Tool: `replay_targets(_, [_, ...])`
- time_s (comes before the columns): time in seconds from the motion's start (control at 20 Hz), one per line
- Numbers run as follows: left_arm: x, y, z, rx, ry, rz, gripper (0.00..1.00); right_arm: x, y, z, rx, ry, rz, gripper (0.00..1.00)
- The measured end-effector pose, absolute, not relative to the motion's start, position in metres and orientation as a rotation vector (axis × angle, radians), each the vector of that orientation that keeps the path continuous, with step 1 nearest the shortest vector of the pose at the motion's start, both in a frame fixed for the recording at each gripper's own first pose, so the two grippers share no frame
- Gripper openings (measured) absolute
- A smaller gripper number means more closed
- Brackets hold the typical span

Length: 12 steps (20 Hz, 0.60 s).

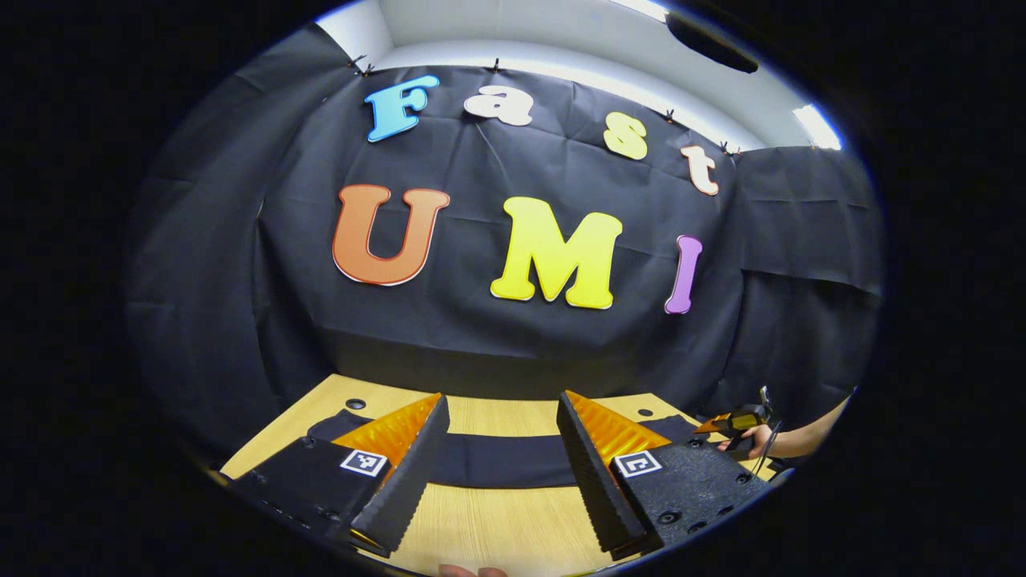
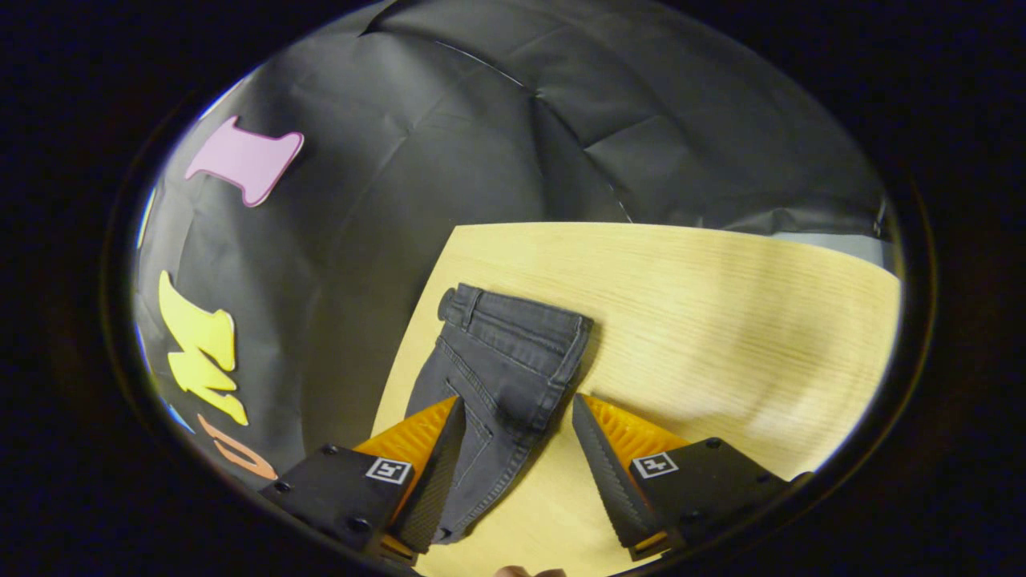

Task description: Grasp the waist and the cuffs of the jeans and fold them to make the two legs overlap; first hold the waist and fold one-third of the jeans toward the cuffs, then hold the cuffs and fold the remaining one-third in the same direction to finish folding.

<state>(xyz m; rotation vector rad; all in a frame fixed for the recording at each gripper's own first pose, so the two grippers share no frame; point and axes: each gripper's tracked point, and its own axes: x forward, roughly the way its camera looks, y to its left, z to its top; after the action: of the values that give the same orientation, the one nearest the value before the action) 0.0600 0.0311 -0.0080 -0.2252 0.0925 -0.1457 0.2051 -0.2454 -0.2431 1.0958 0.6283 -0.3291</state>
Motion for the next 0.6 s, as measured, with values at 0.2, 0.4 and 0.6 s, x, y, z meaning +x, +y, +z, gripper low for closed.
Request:
replay_targets(0.2, [0.031,0.02,0.001,-0.218,0.062,-0.149,0.87,0.21,-0.241,-0.243,1.177,0.592,-0.301,0.77])
replay_targets(0.4, [0.02,0.018,-0.01,-0.211,0.106,-0.138,0.87,0.222,-0.248,-0.269,1.209,0.589,-0.329,0.43])
replay_targets(0.6, [0.019,0.026,-0.019,-0.225,0.146,-0.121,0.87,0.22,-0.247,-0.259,1.085,0.558,-0.311,0.07])
